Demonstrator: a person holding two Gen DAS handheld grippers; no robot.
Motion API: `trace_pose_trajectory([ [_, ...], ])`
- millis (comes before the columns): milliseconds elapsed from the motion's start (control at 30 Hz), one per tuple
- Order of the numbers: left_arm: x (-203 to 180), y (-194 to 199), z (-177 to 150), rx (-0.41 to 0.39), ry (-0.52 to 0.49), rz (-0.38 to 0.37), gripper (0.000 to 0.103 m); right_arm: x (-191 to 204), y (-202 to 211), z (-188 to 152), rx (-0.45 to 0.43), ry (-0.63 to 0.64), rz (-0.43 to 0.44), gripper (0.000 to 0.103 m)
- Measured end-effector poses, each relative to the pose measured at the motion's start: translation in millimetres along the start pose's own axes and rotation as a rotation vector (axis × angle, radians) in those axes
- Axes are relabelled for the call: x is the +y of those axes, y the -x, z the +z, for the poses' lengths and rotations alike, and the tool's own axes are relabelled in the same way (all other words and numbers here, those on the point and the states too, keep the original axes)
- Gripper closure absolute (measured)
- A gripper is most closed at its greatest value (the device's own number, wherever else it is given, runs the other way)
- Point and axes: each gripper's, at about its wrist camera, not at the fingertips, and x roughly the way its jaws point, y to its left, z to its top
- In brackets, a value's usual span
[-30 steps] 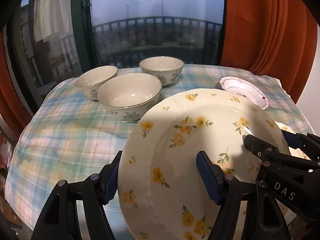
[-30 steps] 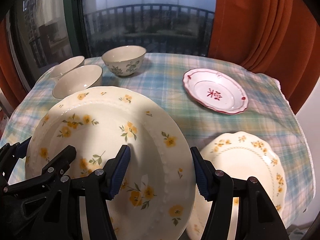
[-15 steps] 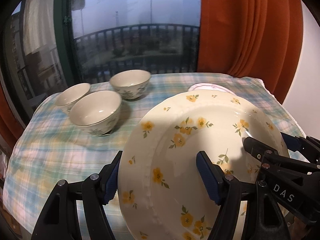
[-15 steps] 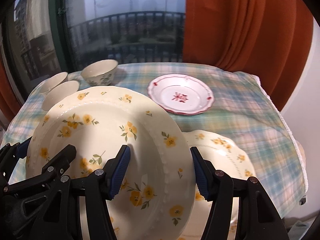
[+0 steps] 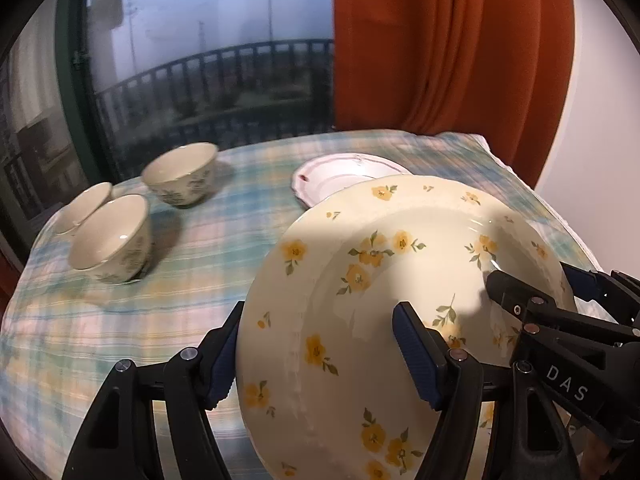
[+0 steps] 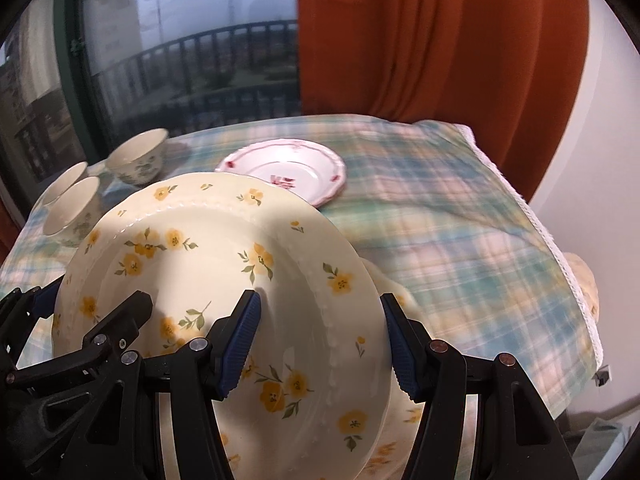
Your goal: Organize plates and bowls
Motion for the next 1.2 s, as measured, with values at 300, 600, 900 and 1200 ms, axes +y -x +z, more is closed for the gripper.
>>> trace_pose_trajectory([
  [300,-40.9,-18.4,0.7,0.036,-0.041,-0.054,0.031,-48.0,-5.8,-9.3,0.011,-0.063,-0.045,0.039],
  [600,-69.3,-35.6,0.8,0.071,-0.076,-0.082,0.030,-82.9,-18.3,-19.1,0.037,-0.118,-0.066,0.039],
  [900,-77.6,-50.9,-1.8,0.097,-0.081,-0.095,0.029,-95.1,-29.5,-22.3,0.049,-0.145,-0.065,0.039],
  [1200,-70.0,-61.4,-7.7,0.138,-0.059,-0.088,0.029,-90.9,-34.8,-23.1,0.051,-0.137,-0.066,0.040],
])
